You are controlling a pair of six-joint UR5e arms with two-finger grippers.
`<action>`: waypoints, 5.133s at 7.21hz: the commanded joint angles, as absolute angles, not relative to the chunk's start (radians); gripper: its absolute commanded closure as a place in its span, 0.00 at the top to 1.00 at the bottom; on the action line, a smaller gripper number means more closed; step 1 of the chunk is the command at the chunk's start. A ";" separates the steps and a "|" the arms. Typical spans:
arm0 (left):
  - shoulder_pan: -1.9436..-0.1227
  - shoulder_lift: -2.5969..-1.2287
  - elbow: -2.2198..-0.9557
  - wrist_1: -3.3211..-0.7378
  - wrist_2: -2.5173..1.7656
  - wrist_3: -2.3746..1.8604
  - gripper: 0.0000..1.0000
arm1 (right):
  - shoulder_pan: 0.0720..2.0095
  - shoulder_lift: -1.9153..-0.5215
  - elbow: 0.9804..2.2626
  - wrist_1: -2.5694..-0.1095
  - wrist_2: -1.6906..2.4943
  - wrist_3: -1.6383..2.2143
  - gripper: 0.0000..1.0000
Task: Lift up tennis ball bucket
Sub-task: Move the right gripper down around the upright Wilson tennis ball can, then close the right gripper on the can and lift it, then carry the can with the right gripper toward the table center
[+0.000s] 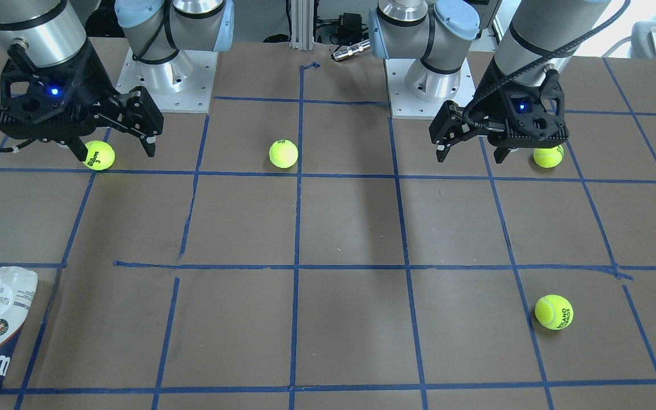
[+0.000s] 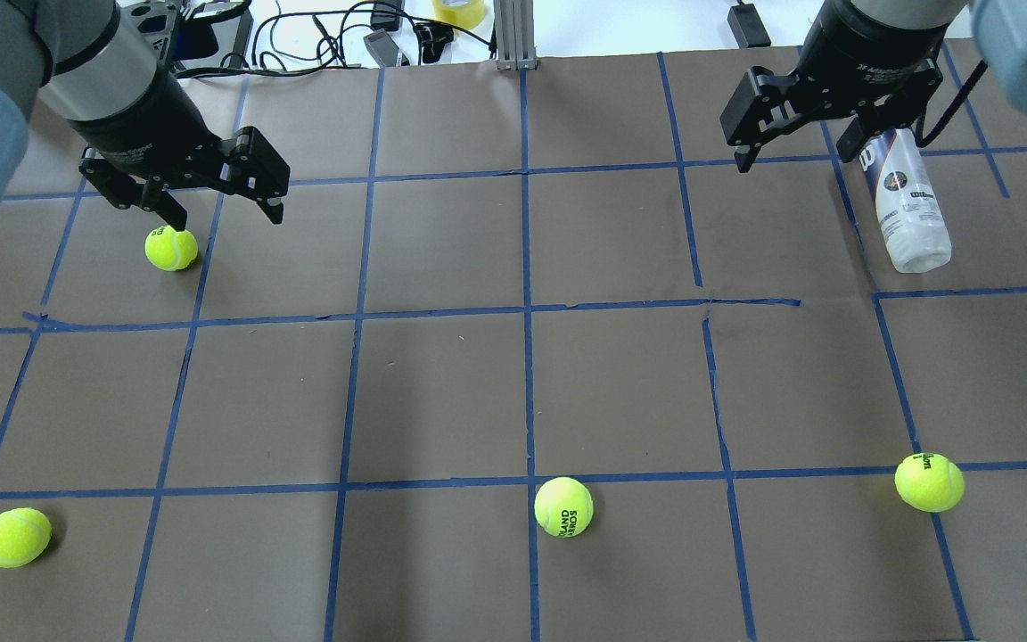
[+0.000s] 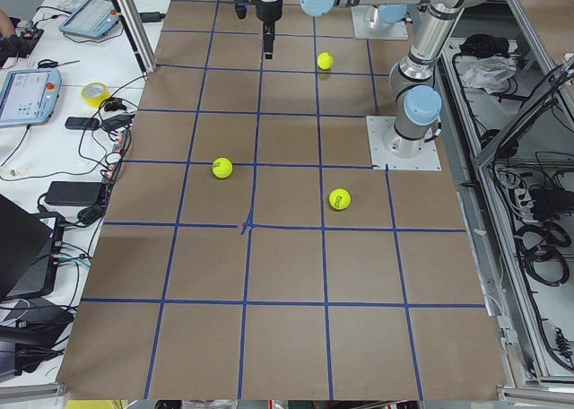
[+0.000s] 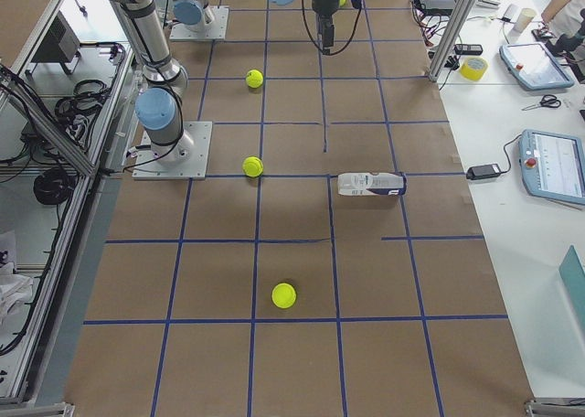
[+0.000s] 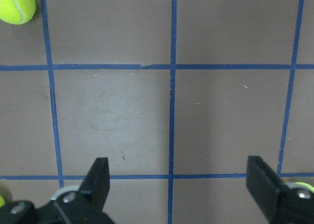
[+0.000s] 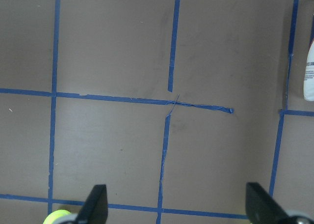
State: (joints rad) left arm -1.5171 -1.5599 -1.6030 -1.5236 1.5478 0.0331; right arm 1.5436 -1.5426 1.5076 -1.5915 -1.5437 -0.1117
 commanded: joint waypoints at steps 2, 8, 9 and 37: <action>-1.517 -1.560 -1.603 -1.525 1.548 0.032 1.00 | 1.517 -1.520 1.511 -1.592 -1.557 -0.109 1.00; -1.517 -1.560 -1.605 -1.525 1.548 0.031 1.00 | 1.178 -1.182 1.437 -1.835 -1.589 -0.239 1.00; -1.517 -1.560 -1.605 -1.525 1.549 0.029 1.00 | 1.157 -1.120 1.436 -1.932 -1.589 -0.291 1.00; -1.513 -1.574 -1.605 -1.505 1.542 0.040 1.00 | 1.605 -1.055 1.424 -1.993 -1.542 -0.439 0.72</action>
